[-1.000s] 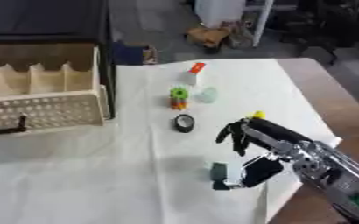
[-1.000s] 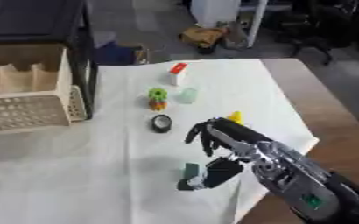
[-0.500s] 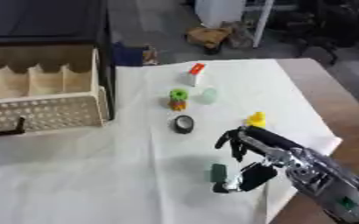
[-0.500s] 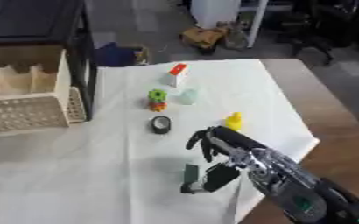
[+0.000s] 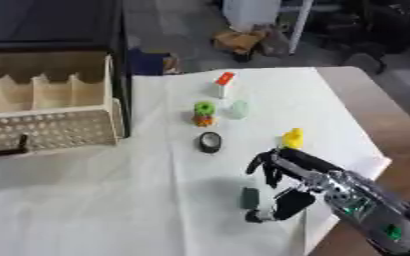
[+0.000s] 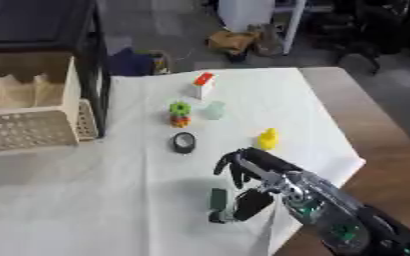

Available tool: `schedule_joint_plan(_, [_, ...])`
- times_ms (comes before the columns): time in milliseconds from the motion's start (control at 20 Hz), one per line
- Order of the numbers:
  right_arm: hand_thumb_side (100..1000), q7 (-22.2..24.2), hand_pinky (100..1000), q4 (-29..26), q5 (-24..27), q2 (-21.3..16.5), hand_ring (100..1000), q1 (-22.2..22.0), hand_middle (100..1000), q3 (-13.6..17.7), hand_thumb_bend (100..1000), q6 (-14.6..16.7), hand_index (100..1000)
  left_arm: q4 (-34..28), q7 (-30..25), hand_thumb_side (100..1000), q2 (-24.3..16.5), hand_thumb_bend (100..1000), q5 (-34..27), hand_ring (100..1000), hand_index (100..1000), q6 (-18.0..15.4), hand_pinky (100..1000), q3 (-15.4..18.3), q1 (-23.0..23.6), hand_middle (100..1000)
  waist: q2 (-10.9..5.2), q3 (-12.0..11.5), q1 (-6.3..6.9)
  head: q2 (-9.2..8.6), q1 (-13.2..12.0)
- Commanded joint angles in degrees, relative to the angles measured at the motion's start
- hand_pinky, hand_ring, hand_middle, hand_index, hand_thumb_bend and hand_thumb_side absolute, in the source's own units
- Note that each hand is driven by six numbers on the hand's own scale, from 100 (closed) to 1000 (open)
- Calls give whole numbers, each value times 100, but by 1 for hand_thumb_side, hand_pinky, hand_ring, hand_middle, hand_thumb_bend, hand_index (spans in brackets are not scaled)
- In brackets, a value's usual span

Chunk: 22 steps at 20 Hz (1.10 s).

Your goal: Pick up objects from table and place into drawer.

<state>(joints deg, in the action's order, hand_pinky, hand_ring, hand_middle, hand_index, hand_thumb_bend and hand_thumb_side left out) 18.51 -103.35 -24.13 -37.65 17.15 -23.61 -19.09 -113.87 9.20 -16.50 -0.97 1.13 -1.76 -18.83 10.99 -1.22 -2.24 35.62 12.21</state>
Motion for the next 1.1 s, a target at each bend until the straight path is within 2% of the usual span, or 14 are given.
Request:
schedule_joint_plan(50, [294,-24,584,-11,53,-63,577,66,316,84,640,-27,740,-72,-32,1000,-23,100,-32,381,758,0,301,32,-59,526,-61,-12,10,-72,19])
schedule_joint_plan(1100, [228,-138,571,522,-17,41,566,13,318,54,598,92,726,-72,-68,1000,41,100,-32,379,748,24,298,32,-38,524,-42,-52,19,-125,55])
